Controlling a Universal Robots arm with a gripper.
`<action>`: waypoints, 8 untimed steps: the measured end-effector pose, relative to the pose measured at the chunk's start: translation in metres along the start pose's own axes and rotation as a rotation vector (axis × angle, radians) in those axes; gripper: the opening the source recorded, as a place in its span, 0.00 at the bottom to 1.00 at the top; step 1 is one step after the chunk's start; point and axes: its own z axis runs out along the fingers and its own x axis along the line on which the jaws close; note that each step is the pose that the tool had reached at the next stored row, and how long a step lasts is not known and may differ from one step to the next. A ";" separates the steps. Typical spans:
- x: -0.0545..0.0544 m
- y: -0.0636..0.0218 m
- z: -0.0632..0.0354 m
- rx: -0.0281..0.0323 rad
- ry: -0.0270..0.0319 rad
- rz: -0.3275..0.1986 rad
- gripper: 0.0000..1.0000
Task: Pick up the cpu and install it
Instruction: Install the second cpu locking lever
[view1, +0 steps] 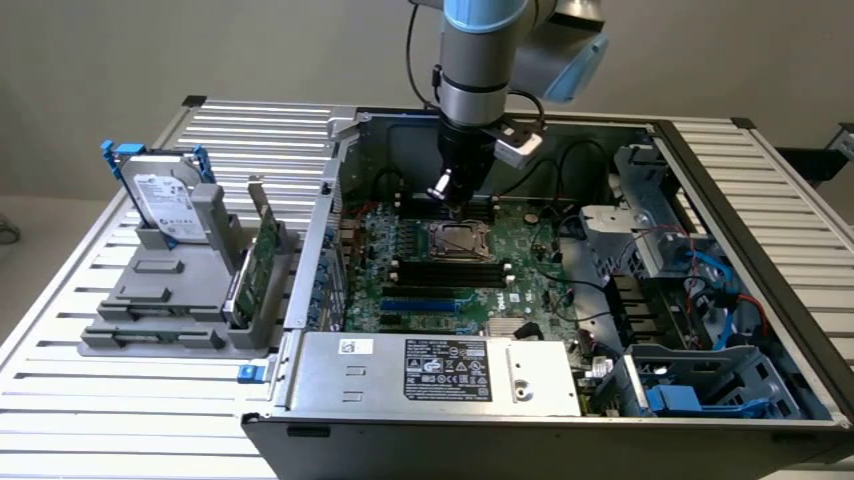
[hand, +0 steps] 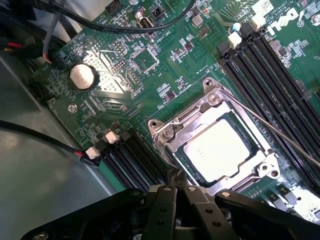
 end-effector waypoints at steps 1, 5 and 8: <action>0.000 0.0001 0.0000 -0.0013 -0.0017 -0.001 0.11; 0.000 0.0003 0.0000 -0.0077 -0.0101 -0.006 0.11; 0.000 0.0003 -0.0001 -0.0103 -0.0138 -0.009 0.11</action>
